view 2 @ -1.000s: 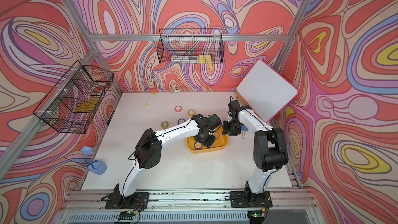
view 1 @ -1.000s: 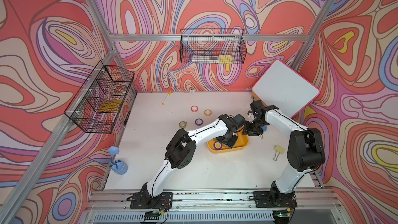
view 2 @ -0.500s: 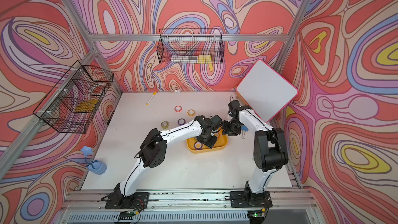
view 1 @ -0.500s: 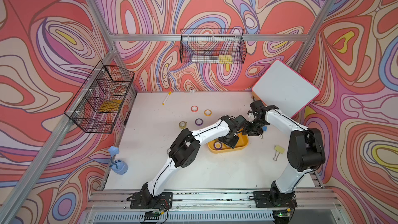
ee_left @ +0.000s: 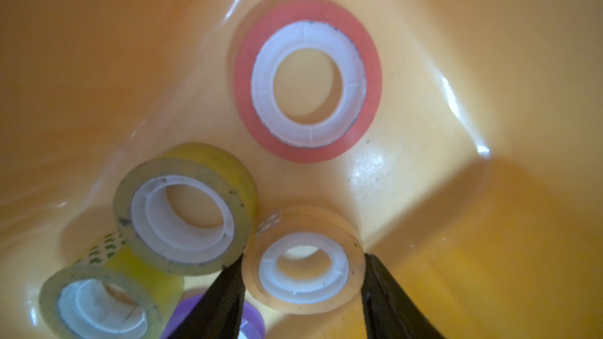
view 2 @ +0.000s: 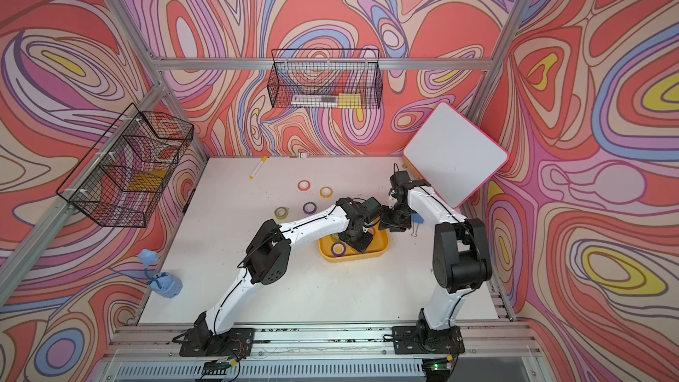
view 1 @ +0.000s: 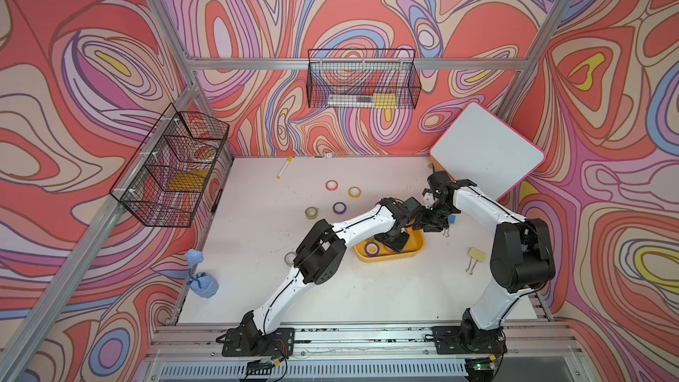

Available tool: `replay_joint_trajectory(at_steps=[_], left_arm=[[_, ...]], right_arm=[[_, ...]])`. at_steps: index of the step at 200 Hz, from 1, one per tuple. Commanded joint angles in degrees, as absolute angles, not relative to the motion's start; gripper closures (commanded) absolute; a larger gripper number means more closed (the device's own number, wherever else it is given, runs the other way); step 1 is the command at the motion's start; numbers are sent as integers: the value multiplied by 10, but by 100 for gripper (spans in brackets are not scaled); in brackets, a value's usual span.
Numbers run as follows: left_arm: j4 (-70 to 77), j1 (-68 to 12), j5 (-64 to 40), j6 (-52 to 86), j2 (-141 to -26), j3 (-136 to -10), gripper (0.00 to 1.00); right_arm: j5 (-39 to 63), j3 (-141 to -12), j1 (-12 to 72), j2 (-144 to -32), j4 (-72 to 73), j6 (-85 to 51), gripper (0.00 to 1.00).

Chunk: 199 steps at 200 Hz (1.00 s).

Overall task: Put the transparent tape into the storage box
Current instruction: Place the tape in the storage box.

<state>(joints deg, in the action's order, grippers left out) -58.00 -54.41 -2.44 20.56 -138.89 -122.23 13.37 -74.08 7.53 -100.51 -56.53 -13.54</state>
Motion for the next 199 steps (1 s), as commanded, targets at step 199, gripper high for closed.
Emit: replay_joint_trajectory(at_steps=[199], left_arm=[[-675, -444, -11, 243, -1159, -1110, 28]], right_arm=[[130, -781, 71, -957, -606, -114, 56]])
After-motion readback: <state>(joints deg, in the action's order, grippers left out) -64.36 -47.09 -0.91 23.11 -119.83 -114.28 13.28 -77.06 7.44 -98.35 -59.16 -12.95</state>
